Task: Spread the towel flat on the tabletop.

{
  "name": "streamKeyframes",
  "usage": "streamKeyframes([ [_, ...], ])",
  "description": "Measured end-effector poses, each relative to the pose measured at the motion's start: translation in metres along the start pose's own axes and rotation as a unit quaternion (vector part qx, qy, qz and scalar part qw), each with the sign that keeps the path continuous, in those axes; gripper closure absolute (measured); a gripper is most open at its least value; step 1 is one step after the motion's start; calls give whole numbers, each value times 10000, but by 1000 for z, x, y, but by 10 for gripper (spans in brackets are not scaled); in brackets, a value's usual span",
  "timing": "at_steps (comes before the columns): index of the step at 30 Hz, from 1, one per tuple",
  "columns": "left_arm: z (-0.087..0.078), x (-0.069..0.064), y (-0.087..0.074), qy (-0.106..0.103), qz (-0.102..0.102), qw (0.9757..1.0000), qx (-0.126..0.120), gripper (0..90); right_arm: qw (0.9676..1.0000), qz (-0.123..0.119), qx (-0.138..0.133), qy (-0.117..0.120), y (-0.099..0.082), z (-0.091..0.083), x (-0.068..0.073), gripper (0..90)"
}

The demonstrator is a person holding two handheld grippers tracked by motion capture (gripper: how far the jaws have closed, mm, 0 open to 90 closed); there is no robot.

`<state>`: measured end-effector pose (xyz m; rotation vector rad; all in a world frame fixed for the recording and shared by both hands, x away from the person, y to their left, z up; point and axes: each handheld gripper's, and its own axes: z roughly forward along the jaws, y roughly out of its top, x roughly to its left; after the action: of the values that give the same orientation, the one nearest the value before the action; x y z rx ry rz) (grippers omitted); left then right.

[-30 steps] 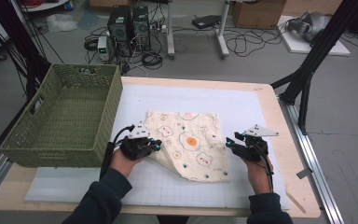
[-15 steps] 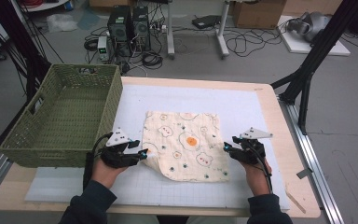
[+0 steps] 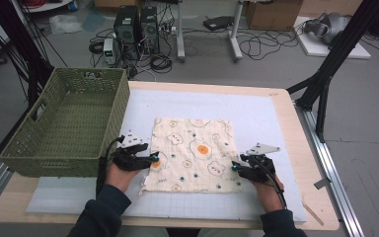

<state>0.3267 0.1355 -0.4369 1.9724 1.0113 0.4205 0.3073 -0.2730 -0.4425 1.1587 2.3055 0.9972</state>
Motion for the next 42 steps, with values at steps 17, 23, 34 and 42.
streamKeyframes([
  [17,1,-11,-11,-116,385,9985,379,869,9993,-12,368,80,-9,-16,14,870],
  [23,0,-11,-8,-115,266,9993,224,703,10000,-14,48,-78,3,-18,8,664],
  [34,0,-5,-7,-144,-85,9997,-199,490,9982,373,-165,-435,59,48,-42,555],
  [42,2,0,-6,-141,-238,9990,-342,476,9969,670,86,-412,71,80,-52,871],
])
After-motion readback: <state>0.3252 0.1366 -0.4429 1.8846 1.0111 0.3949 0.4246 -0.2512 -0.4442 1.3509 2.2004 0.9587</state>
